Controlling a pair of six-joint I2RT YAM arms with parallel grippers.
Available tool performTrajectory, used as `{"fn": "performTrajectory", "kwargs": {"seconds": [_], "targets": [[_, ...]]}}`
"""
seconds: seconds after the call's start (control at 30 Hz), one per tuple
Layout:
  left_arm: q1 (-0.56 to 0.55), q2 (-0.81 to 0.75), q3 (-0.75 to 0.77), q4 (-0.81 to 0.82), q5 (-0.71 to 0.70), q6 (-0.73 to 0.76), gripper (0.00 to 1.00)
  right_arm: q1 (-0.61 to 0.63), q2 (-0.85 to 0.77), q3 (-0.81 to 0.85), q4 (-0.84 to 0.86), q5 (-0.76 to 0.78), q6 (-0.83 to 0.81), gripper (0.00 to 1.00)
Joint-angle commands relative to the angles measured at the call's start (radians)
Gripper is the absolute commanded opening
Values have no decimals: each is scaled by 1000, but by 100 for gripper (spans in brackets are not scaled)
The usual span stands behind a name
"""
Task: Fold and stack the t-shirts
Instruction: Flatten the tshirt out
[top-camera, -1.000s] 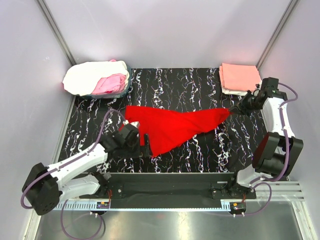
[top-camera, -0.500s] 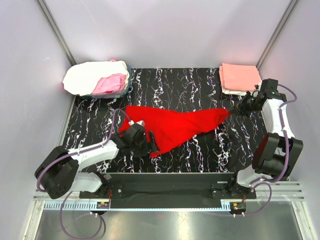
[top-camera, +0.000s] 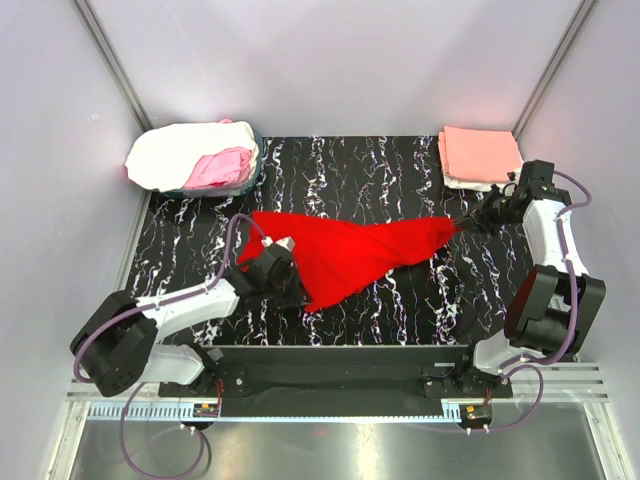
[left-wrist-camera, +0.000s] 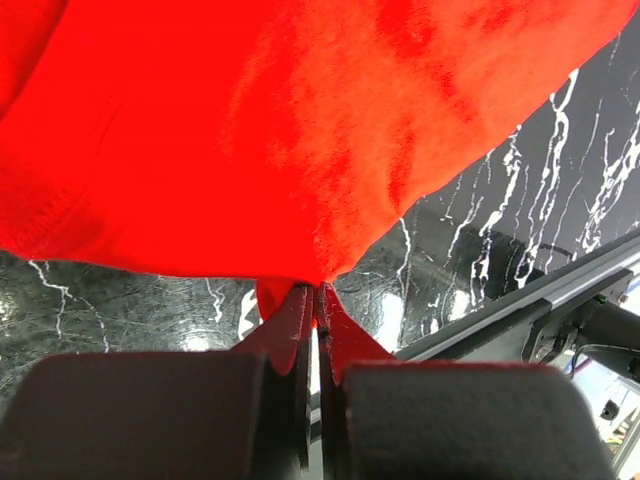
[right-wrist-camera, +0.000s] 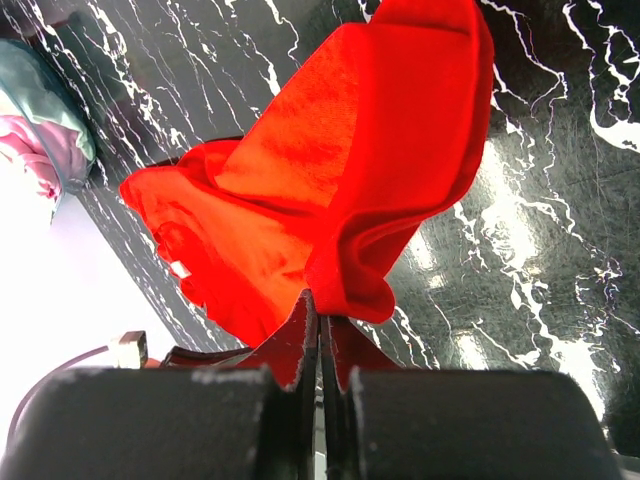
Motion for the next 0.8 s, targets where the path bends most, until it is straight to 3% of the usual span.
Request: {"fn": "performTrajectory", "kwargs": {"seconds": [0.0, 0.07, 0.17, 0.2, 0.33, 0.4, 0.43, 0.47, 0.53, 0.57, 0.6, 0.67, 0.7, 0.77], "targets": [[-5, -27, 101, 3, 11, 43, 0, -2, -40, 10, 7, -26, -7, 0], [-5, -102, 181, -179, -35, 72, 0, -2, -58, 25, -7, -23, -13, 0], [-4, -204, 431, -456, -157, 145, 0, -5, -98, 65, -64, -17, -28, 0], [-4, -219, 586, -520, -202, 194, 0, -4, -110, 92, -90, -17, -27, 0], [-1, -117, 1006, -789, -300, 316, 0, -2, -173, 163, -101, -22, 13, 0], [71, 10, 1220, -886, -331, 404, 0, -4, -155, 228, -95, -22, 28, 0], [137, 61, 1277, -899, -279, 429, 0, -2, -109, 255, -98, -19, 39, 0], [307, 115, 1352, -900, -121, 446, 0, -2, -77, 285, -113, -22, 40, 0], [451, 306, 1408, -901, 41, 449, 3, -2, 10, 362, -127, -40, 42, 0], [538, 380, 1471, -938, 134, 460, 18, -2, 34, 381, -130, -37, 42, 0], [565, 531, 1509, -971, 178, 466, 27, -2, 52, 407, -139, -31, 42, 0], [582, 647, 1575, -1053, 224, 489, 53, -2, 92, 418, -148, -17, 28, 0], [575, 675, 1577, -1056, 205, 509, 67, -4, 100, 418, -167, -11, 21, 0], [546, 623, 1434, -960, 166, 506, 81, -2, 105, 401, -168, -7, -4, 0]]}}
